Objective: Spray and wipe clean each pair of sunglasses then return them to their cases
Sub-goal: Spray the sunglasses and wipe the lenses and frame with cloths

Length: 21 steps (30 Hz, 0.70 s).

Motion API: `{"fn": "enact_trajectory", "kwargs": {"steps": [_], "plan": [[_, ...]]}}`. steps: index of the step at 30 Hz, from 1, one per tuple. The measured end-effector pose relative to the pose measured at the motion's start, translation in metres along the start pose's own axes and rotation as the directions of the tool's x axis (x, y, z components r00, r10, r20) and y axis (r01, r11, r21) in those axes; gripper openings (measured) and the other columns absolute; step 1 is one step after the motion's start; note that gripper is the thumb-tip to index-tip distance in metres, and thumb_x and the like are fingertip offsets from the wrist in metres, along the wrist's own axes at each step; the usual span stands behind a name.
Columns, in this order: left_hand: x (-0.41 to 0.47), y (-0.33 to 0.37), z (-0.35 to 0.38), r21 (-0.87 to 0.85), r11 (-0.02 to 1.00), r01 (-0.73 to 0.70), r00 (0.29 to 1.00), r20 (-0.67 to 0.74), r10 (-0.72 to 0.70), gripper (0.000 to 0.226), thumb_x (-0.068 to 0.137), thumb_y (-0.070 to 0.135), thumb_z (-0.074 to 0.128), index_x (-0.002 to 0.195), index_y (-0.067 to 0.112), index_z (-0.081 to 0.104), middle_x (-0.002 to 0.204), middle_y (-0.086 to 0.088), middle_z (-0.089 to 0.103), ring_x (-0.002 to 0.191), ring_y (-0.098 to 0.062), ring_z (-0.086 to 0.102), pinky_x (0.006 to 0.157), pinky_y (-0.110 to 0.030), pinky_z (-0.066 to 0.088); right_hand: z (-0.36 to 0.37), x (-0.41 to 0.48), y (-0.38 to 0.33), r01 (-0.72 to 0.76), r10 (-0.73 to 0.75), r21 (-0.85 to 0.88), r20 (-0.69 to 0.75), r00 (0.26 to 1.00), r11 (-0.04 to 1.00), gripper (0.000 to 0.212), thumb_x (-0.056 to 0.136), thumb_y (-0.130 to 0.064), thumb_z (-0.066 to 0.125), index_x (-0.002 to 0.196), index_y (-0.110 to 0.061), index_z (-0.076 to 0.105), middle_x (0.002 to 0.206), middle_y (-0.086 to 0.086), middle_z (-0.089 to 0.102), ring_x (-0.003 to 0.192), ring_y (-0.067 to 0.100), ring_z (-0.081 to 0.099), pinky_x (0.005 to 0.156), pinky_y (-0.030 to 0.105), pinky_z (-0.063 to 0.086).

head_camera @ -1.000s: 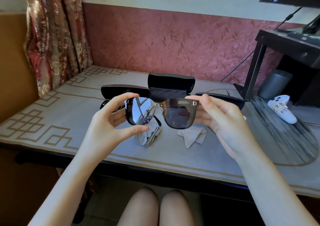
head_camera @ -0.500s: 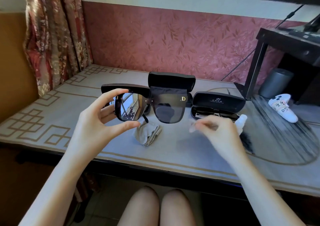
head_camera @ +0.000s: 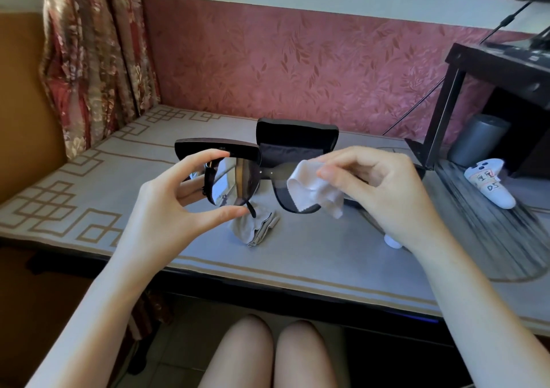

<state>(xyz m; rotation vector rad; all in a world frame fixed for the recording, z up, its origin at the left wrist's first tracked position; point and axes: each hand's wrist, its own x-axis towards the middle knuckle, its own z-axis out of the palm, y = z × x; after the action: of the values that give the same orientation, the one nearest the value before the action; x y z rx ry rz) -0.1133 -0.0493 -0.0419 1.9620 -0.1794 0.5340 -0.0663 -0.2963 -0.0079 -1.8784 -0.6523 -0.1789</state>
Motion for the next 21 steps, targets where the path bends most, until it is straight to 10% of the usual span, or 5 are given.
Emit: {"fn": "enact_trajectory", "kwargs": {"steps": [5, 21], "plan": [[0.000, 0.001, -0.001, 0.005, 1.000, -0.008, 1.000, 0.003, 0.008, 0.071, 0.048, 0.043, 0.082, 0.116, 0.044, 0.061, 0.112, 0.026, 0.063, 0.105, 0.014, 0.058, 0.093, -0.007, 0.044, -0.003, 0.005, -0.002, 0.003, 0.011, -0.099, 0.144, 0.990, 0.995, 0.043, 0.073, -0.019, 0.082, 0.110, -0.029, 0.062, 0.100, -0.005, 0.069, 0.101, 0.007, 0.064, 0.096, 0.025, 0.047], [-0.002, 0.004, 0.002, -0.007, 0.998, -0.055, 0.998, 0.003, 0.055, 0.072, 0.050, 0.036, 0.084, 0.118, 0.033, 0.063, 0.111, 0.027, 0.065, 0.100, 0.005, 0.065, 0.095, -0.015, 0.047, -0.003, -0.003, 0.000, -0.028, 0.029, -0.021, 0.053, 0.998, 0.999, 0.024, 0.073, -0.029, 0.077, 0.096, -0.034, 0.071, 0.100, -0.012, 0.073, 0.100, 0.008, 0.067, 0.093, 0.029, 0.050]]}}
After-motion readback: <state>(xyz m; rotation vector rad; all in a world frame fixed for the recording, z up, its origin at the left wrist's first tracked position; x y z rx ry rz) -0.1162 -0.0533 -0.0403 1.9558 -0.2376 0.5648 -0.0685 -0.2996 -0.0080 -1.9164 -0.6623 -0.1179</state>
